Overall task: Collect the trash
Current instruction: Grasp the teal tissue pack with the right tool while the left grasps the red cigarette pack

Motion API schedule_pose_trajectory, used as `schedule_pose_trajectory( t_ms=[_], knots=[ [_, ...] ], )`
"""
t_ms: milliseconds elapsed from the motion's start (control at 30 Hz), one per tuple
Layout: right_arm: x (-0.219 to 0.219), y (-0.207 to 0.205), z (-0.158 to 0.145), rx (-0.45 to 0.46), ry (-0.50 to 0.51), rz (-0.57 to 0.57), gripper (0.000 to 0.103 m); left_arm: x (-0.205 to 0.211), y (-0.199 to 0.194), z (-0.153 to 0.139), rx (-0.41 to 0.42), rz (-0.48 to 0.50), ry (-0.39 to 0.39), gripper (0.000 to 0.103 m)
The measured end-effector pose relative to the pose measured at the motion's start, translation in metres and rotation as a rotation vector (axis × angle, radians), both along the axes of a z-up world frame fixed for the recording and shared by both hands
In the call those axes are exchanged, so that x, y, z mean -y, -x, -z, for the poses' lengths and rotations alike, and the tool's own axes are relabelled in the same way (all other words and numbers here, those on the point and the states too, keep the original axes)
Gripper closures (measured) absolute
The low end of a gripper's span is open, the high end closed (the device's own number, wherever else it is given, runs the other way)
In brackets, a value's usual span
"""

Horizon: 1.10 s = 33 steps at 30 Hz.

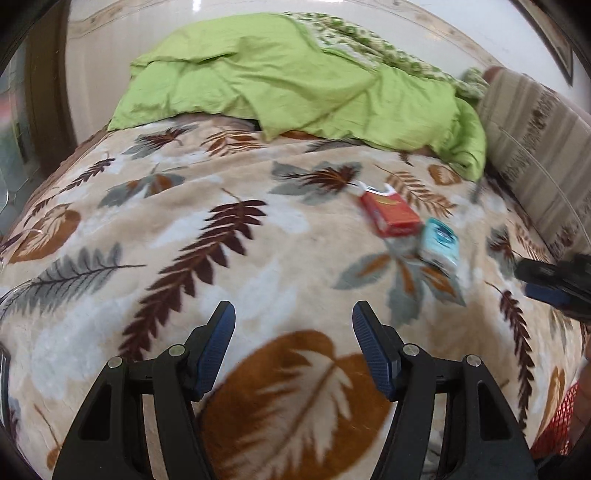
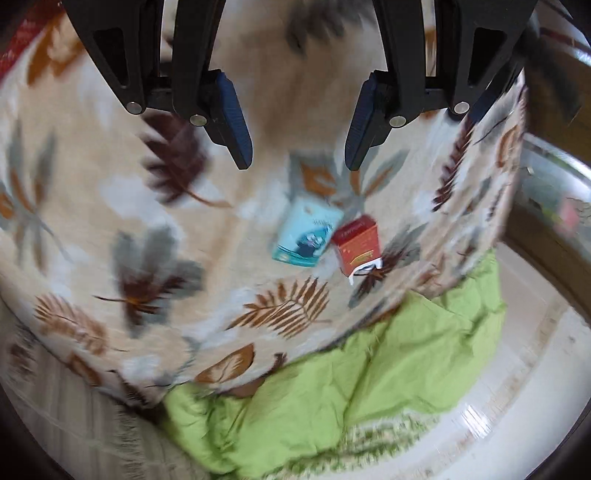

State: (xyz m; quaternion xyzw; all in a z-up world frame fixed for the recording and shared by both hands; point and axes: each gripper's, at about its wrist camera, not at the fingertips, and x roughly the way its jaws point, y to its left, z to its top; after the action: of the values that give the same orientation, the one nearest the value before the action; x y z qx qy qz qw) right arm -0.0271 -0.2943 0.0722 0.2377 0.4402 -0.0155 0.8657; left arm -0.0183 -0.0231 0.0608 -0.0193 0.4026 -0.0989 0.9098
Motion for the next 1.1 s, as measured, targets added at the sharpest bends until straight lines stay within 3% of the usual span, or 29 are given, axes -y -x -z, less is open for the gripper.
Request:
schedule_pose_trajectory(
  t_ms=[167, 333, 367, 400, 467, 733, 900, 1000, 1100],
  knots=[
    [-0.021, -0.068, 0.021, -0.066, 0.06, 0.03, 0.048, -0.014, -0.008, -0.002, -0.007, -0.017, 0.032, 0.038],
    [-0.02, -0.108, 0.048, -0.15, 0.099, 0.072, 0.048, -0.025, -0.013, -0.002, -0.025, -0.027, 0.059, 0.038],
    [-0.018, -0.109, 0.05, -0.148, 0.101, 0.08, 0.053, -0.026, -0.013, -0.001, -0.029, -0.029, 0.062, 0.038],
    [-0.016, -0.11, 0.05, -0.142, 0.112, 0.083, 0.065, -0.028, -0.013, 0.0, -0.033, -0.029, 0.062, 0.038],
    [-0.013, -0.111, 0.047, -0.127, 0.103, 0.072, 0.073, -0.03, -0.014, 0.001, -0.038, -0.03, 0.063, 0.038],
    [-0.003, -0.139, 0.029, -0.008, 0.184, 0.116, 0.074, -0.041, -0.018, 0.003, -0.052, -0.053, 0.084, 0.038],
    [-0.041, -0.148, 0.042, -0.006, 0.149, -0.064, 0.074, -0.044, -0.024, 0.002, -0.053, -0.049, 0.096, 0.038],
    [-0.08, -0.13, 0.042, -0.003, 0.017, -0.253, 0.074, -0.053, -0.031, 0.0, -0.054, -0.057, 0.131, 0.038],
    [-0.087, -0.102, 0.038, -0.011, -0.045, -0.246, 0.074, -0.059, -0.037, -0.002, -0.043, -0.071, 0.149, 0.037]
  ],
)
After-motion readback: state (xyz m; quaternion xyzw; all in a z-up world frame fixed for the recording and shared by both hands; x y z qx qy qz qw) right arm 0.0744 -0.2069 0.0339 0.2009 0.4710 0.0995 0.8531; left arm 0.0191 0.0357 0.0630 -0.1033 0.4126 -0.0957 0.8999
